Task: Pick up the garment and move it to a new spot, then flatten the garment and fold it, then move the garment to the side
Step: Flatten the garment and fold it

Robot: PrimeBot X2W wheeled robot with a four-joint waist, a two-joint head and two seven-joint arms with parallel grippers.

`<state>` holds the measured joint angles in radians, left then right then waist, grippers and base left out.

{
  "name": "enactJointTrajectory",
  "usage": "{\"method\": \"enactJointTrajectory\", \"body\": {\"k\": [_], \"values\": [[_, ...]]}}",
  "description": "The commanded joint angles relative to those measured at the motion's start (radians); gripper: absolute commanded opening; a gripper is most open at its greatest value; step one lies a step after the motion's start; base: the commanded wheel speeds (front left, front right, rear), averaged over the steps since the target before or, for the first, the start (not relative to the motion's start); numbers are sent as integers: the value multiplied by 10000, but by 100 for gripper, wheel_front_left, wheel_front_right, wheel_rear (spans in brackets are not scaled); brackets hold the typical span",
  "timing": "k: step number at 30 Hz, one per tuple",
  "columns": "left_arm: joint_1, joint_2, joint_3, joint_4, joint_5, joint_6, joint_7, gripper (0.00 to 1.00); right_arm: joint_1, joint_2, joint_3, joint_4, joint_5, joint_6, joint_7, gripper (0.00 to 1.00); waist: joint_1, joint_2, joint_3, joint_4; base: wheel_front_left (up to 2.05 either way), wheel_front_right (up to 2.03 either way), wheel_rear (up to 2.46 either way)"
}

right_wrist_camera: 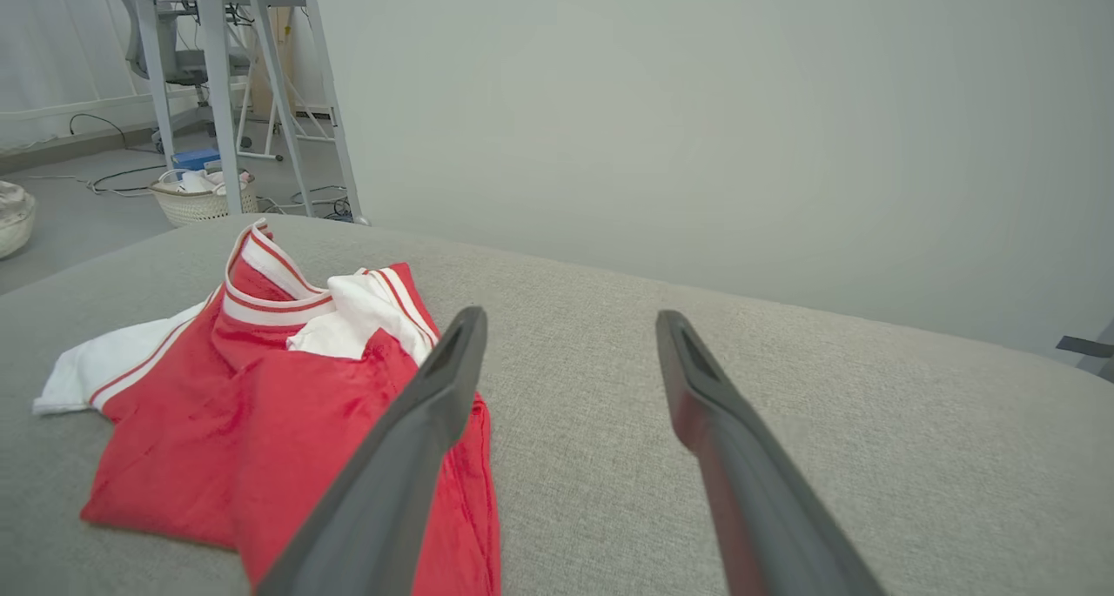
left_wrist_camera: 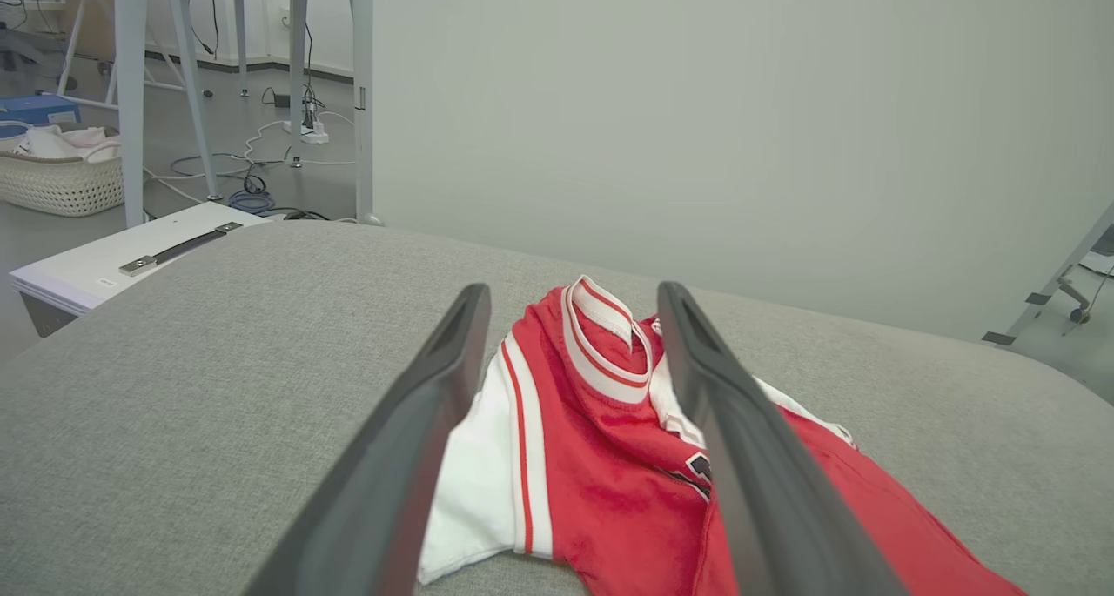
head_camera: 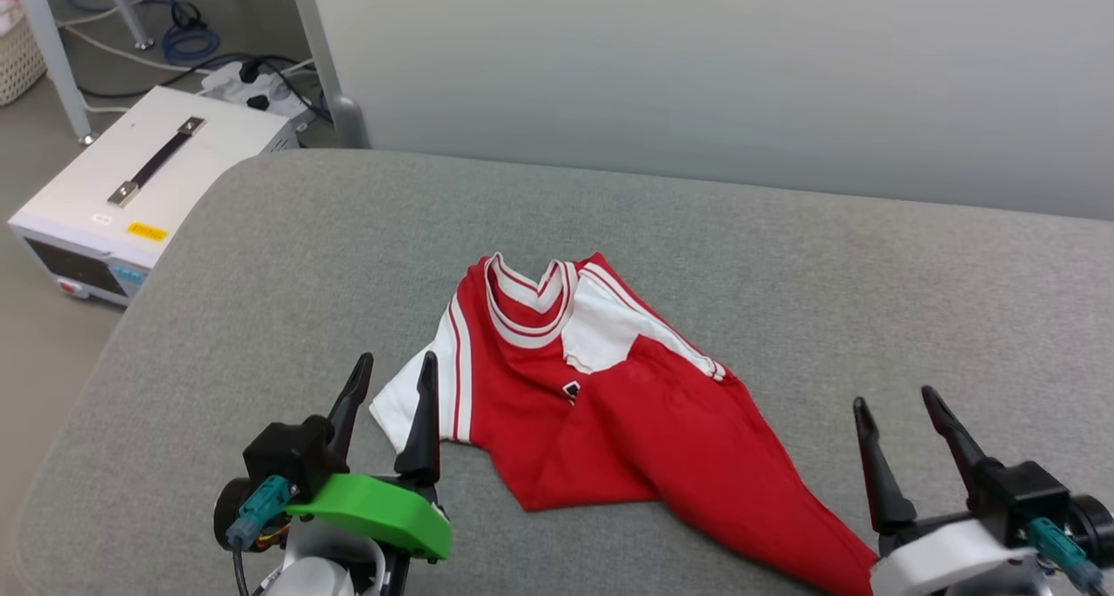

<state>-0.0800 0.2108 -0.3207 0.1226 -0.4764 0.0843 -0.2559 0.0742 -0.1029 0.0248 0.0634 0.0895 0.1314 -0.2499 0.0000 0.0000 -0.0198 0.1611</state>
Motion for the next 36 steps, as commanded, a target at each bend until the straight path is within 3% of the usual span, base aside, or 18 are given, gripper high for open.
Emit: {"method": "enactJointTrajectory", "body": {"k": [1, 6, 11, 21, 27, 36], "values": [[-129, -142, 111, 35, 136, -117, -58, 100, -349, -217, 291, 17, 3, -7, 192, 100, 0, 0, 360, 307, 0, 0, 0], [-350, -618, 397, 142, 423, -459, -58, 100, -1483, -1424, 1837, -152, 421, -7, 1949, 100, 0, 0, 1034, 865, 0, 0, 0], [-603, -1083, 672, 318, 637, -826, -58, 100, -3443, -2758, 3669, -165, 1785, -7, 4614, 100, 0, 0, 1763, 1524, 0, 0, 0], [-1101, -1572, 939, 480, 875, -1319, -58, 100, -7179, -3741, 5964, 1305, 4239, -7, 8642, 100, 0, 0, 2951, 2803, 0, 0, 0], [-1279, -1601, 755, 443, 509, -1254, -58, 100, -8393, -4077, 6889, 2443, 4756, -7, 9155, 100, 0, 0, 3323, 3370, 0, 0, 0], [-1282, -1604, 487, 334, 234, -1042, -59, 100, -9083, -4212, 7777, 3571, 5148, -7, 8565, 100, 0, 0, 3503, 3687, 0, 0, 0]]}}
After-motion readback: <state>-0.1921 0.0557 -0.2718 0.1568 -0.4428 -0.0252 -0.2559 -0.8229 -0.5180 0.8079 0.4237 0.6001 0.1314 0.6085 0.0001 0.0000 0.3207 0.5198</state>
